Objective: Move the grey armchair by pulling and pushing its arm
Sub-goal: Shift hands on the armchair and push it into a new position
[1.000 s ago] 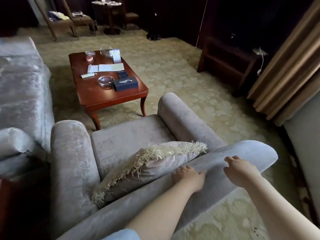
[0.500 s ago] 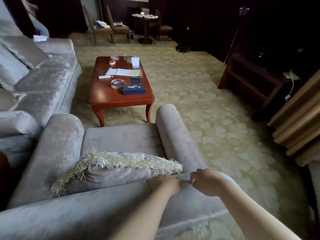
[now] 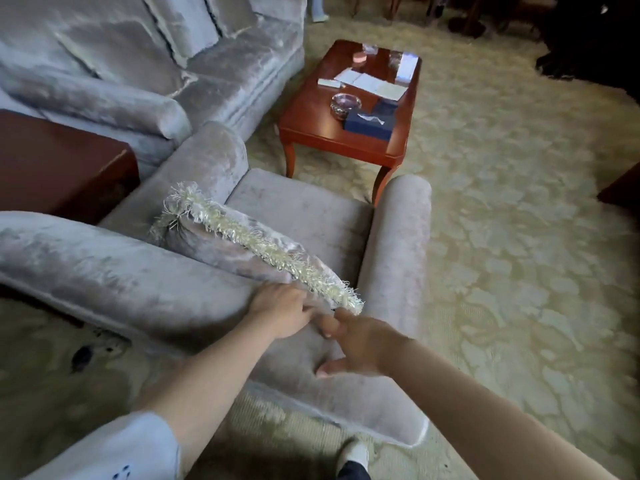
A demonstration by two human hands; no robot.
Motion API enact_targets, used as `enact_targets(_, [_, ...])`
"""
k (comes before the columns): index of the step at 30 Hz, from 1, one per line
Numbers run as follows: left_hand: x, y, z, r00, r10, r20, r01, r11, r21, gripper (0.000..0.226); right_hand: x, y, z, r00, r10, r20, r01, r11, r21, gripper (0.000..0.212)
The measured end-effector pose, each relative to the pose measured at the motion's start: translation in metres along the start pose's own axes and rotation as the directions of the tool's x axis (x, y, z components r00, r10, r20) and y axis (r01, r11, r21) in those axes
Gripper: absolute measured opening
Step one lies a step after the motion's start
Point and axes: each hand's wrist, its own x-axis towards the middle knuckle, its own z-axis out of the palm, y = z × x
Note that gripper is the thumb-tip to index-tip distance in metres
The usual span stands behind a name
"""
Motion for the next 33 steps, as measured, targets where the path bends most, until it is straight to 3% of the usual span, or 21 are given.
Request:
enact_targets(5, [0.003, 0.002, -0.007, 0.999, -0.034, -0.004, 0.034, 0.998, -0.053, 0.045, 0.013, 0.018, 0.001, 0.979, -0.204, 0.004, 0.204, 0.977, -0.057, 0.084])
enact_targets(9, [0.0, 0.007, -0.013, 0.994, -0.106, 0.014, 0.106, 0.994, -0.036, 0.041, 0.024, 0.03, -0.001, 0.953, -0.3, 0.044, 0.3, 0.954, -0.009, 0.089])
enact_targets(12, [-0.001, 0.011, -0.016, 0.972, -0.229, 0.045, 0.23, 0.973, -0.005, 0.048, 0.033, 0.034, -0.003, 0.924, -0.378, 0.056, 0.379, 0.925, -0.027, 0.09])
enact_targets(15, [-0.004, 0.02, -0.02, 0.901, -0.432, -0.025, 0.427, 0.897, -0.117, 0.044, 0.033, 0.038, -0.002, 0.899, -0.436, 0.03, 0.437, 0.899, -0.037, 0.083])
enact_targets(17, [-0.008, 0.032, -0.018, 0.785, -0.61, -0.109, 0.593, 0.79, -0.155, 0.046, 0.029, 0.046, -0.005, 0.868, -0.497, 0.026, 0.497, 0.865, -0.068, 0.069])
enact_targets(19, [-0.009, 0.049, -0.015, 0.55, -0.821, -0.155, 0.794, 0.571, -0.207, 0.053, 0.028, 0.064, -0.014, 0.806, -0.589, 0.051, 0.588, 0.79, -0.176, 0.062])
enact_targets(21, [-0.013, 0.084, -0.014, 0.202, -0.979, -0.009, 0.923, 0.193, -0.333, 0.076, 0.029, 0.089, -0.033, 0.749, -0.644, 0.154, 0.657, 0.692, -0.298, 0.057])
enact_targets(23, [-0.012, 0.127, -0.008, -0.107, -0.976, 0.189, 0.851, -0.188, -0.49, 0.096, 0.036, 0.113, -0.053, 0.733, -0.638, 0.235, 0.675, 0.643, -0.362, 0.049])
enact_targets(24, [-0.01, 0.149, -0.005, -0.202, -0.936, 0.287, 0.762, -0.334, -0.555, 0.102, 0.039, 0.122, -0.062, 0.734, -0.63, 0.254, 0.674, 0.629, -0.389, 0.044])
enact_targets(26, [-0.006, 0.189, 0.002, -0.311, -0.873, 0.376, 0.623, -0.486, -0.612, 0.106, 0.045, 0.133, -0.075, 0.731, -0.621, 0.284, 0.679, 0.617, -0.398, 0.034])
enact_targets(29, [-0.001, 0.206, -0.001, -0.457, -0.83, 0.32, 0.569, -0.549, -0.612, 0.099, 0.062, 0.125, -0.092, 0.69, -0.659, 0.299, 0.717, 0.564, -0.409, 0.032])
enact_targets(33, [0.006, 0.198, -0.004, -0.524, -0.802, 0.288, 0.648, -0.595, -0.476, 0.091, 0.088, 0.08, -0.101, 0.598, -0.751, 0.28, 0.767, 0.433, -0.474, 0.038])
